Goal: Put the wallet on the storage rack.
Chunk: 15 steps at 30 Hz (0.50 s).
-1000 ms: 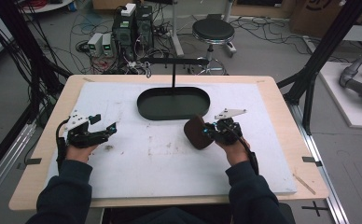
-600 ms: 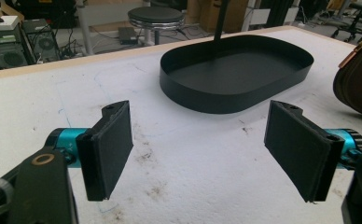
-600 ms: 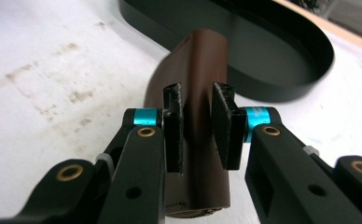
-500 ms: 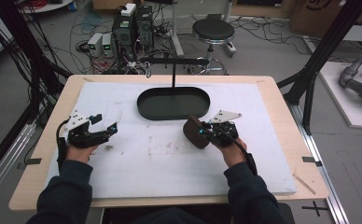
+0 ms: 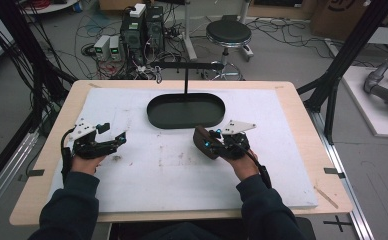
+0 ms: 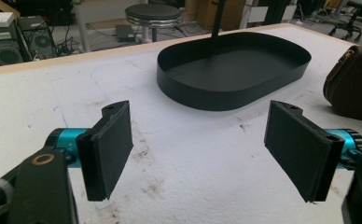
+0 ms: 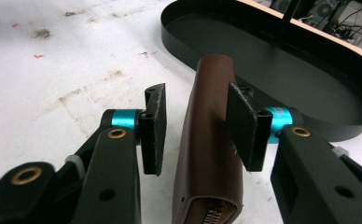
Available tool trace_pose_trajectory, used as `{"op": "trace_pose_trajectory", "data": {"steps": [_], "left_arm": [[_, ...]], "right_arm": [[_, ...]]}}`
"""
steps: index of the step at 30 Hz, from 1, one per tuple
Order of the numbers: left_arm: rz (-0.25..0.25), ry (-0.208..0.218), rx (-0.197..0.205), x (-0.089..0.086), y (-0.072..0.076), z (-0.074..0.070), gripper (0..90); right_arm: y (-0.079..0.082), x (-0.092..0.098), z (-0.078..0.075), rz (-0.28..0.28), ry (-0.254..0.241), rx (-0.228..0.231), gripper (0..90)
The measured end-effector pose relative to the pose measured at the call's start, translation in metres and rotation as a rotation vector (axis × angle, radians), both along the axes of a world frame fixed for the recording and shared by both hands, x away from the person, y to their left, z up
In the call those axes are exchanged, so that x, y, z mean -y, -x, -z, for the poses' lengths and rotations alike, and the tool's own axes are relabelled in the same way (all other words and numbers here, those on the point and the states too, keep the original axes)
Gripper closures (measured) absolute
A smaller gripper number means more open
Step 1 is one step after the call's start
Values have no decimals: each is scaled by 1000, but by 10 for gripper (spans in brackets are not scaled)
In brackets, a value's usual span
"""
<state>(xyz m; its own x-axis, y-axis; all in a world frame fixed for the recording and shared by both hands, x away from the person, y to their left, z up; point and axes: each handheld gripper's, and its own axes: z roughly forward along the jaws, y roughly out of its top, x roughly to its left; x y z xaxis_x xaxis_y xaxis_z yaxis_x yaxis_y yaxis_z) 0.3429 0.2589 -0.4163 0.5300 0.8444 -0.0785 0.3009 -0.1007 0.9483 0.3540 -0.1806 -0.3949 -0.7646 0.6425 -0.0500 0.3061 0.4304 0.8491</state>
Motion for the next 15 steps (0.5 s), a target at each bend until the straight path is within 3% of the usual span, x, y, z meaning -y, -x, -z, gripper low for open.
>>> {"op": "trace_pose_trajectory", "data": {"steps": [1,7,10,15], "left_arm": [[1,0,0,0,0,0,234],[1,-4,-2,-1,0,0,234],[-1,3,2,0,0,0,234],[1,0,1,0,0,0,234]], "right_arm": [[0,1,0,14,-7,-2,540],[-2,3,1,26,-17,-6,518],[-1,2,1,-3,-32,-10,557],[1,-3,1,-32,-24,-1,529]]}}
